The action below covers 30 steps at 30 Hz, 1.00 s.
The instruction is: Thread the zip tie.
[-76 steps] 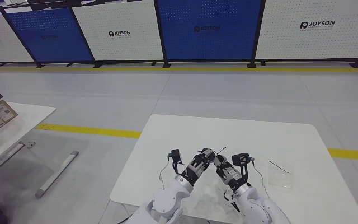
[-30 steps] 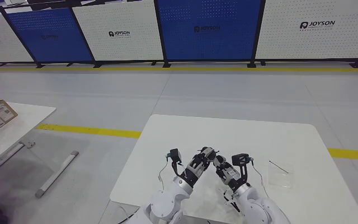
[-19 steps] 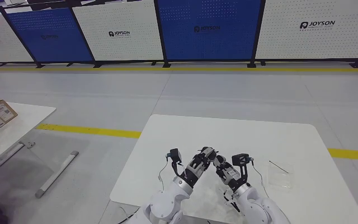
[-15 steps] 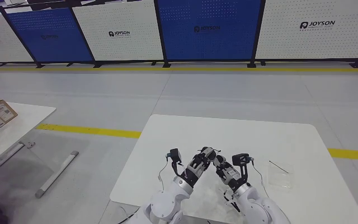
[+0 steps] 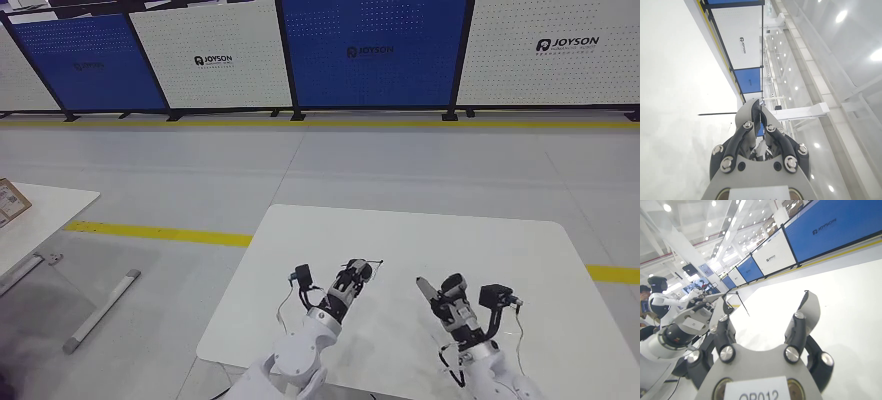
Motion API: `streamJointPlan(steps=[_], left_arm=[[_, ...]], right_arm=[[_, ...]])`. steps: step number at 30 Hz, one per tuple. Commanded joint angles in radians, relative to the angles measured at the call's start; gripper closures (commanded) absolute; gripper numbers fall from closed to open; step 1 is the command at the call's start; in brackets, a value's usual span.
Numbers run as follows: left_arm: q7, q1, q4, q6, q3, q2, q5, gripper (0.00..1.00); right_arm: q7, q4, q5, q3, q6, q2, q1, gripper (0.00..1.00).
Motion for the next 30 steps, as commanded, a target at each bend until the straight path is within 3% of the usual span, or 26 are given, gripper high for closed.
streamJointPlan(steps=[1, 8, 14, 30], left_arm=[[0.014, -0.002, 0.015, 0.003, -0.001, -0.002, -0.006, 1.00], [0.066, -0.005, 0.049, 0.015, -0.011, -0.008, -0.032, 1.00], [0.158, -0.021, 0.087, 0.009, 0.002, -0.018, -0.004, 1.00], [0.158, -0.021, 0.087, 0.009, 0.002, -0.018, -0.004, 1.00]], right_arm=[[-0.021, -0.030, 0.036, 0.056, 0.000, 0.009, -0.040, 0.00], [-0.110, -0.082, 0.183, 0.162, 0.000, 0.032, -0.133, 0.00], [-0.148, -0.074, 0.259, 0.190, 0.000, 0.050, -0.153, 0.00], [-0.148, -0.074, 0.259, 0.190, 0.000, 0.050, -0.153, 0.00]])
